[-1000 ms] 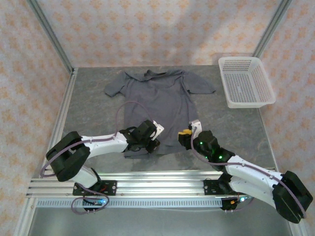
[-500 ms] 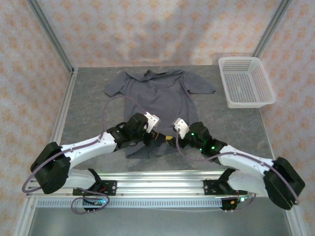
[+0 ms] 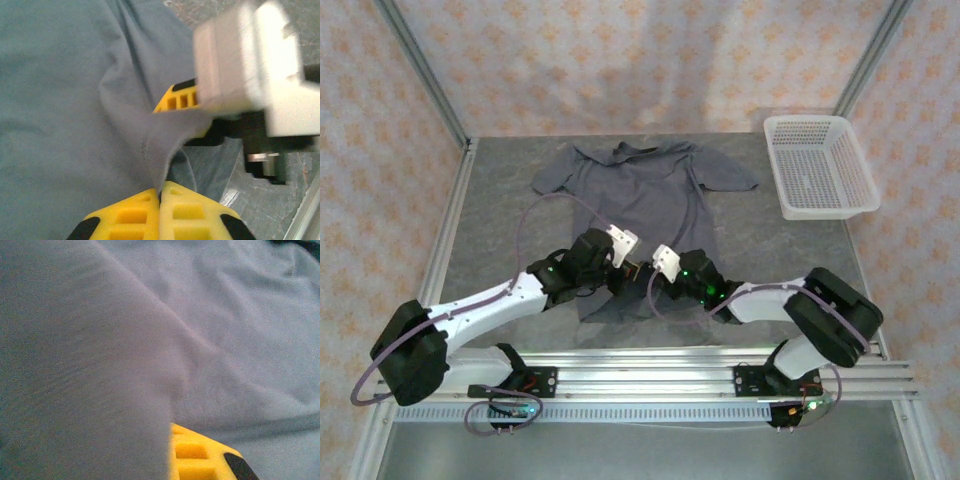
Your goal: Fold the inside-out t-shirt
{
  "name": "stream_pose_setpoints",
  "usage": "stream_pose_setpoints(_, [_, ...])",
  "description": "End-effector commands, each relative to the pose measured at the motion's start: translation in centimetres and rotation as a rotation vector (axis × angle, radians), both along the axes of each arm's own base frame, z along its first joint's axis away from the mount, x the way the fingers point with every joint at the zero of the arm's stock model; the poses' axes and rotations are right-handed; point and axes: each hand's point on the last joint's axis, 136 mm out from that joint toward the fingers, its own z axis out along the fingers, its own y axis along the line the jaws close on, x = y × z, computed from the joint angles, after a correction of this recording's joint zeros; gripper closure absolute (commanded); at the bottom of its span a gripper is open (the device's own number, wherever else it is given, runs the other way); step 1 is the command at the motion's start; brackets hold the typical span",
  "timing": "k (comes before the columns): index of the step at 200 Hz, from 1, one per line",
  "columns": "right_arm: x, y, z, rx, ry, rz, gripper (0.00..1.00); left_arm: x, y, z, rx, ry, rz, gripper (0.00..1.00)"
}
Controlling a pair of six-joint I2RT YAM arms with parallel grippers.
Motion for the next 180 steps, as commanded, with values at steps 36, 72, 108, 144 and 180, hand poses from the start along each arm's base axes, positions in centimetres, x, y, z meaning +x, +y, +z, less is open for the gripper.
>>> stream_pose_setpoints(36, [-1.2, 1.1, 5.7, 0.18, 0.026, 0.035, 1.0, 0.4, -1.5, -3.4, -0.037, 0.015, -0.01, 0.35])
stream_pose_setpoints(72, [-1.2, 1.5, 6.4, 0.198, 0.033, 0.042, 1.0, 1.2, -3.2, -4.9, -0.017, 0.046, -0.018, 0.22])
stream_pose_setpoints(108, [-0.9, -0.1, 6.7, 0.203, 0.009, -0.03, 1.0, 5.3, 4.2, -5.2, 0.204, -0.134, 0.4, 0.24])
stream_pose_setpoints(144, [0.0, -3.4, 4.9, 0.097, -0.002, -0.159, 0.97, 5.7, 4.0, -0.1, 0.152, -0.172, 0.351, 0.9])
stream_pose_setpoints(180, [-2.4, -2.4, 8.5, 0.213, 0.059, -0.165, 0.55, 4.5, 1.8, 2.1, 0.11, -0.12, 0.216, 1.0])
